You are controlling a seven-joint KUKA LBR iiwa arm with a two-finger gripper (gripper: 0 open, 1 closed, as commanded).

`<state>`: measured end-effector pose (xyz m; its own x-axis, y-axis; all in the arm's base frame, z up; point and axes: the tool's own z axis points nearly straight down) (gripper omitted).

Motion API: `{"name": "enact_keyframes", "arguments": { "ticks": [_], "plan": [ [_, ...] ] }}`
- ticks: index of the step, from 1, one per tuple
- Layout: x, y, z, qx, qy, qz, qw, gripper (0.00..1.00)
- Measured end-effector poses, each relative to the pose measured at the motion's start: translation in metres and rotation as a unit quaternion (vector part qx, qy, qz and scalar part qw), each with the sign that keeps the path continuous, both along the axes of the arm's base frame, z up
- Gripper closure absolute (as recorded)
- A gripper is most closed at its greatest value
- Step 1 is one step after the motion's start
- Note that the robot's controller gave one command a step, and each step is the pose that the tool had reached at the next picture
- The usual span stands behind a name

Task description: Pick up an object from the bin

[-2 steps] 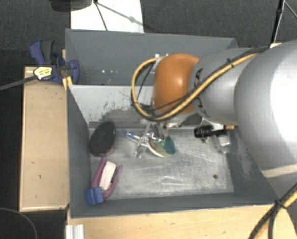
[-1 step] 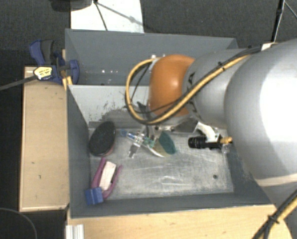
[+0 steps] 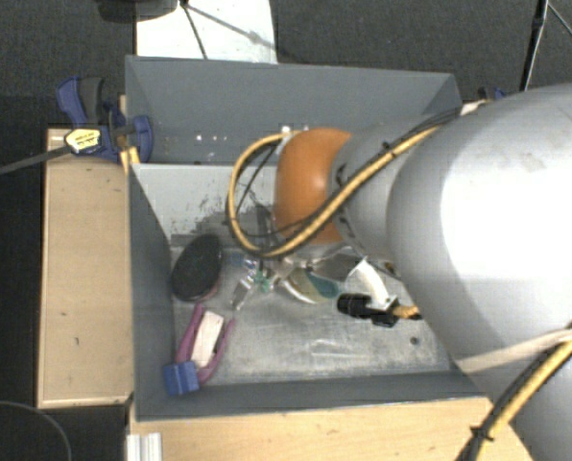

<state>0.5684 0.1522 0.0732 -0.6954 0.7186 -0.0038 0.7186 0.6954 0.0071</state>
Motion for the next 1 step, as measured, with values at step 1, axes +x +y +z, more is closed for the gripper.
{"name": "enact_keyframes", "arguments": {
  "ticks": [1],
  "plan": [
    [0.0013, 0.0001, 0.0016, 0.0, 0.0016, 0.001, 1.0, 0.0]
  ]
}}
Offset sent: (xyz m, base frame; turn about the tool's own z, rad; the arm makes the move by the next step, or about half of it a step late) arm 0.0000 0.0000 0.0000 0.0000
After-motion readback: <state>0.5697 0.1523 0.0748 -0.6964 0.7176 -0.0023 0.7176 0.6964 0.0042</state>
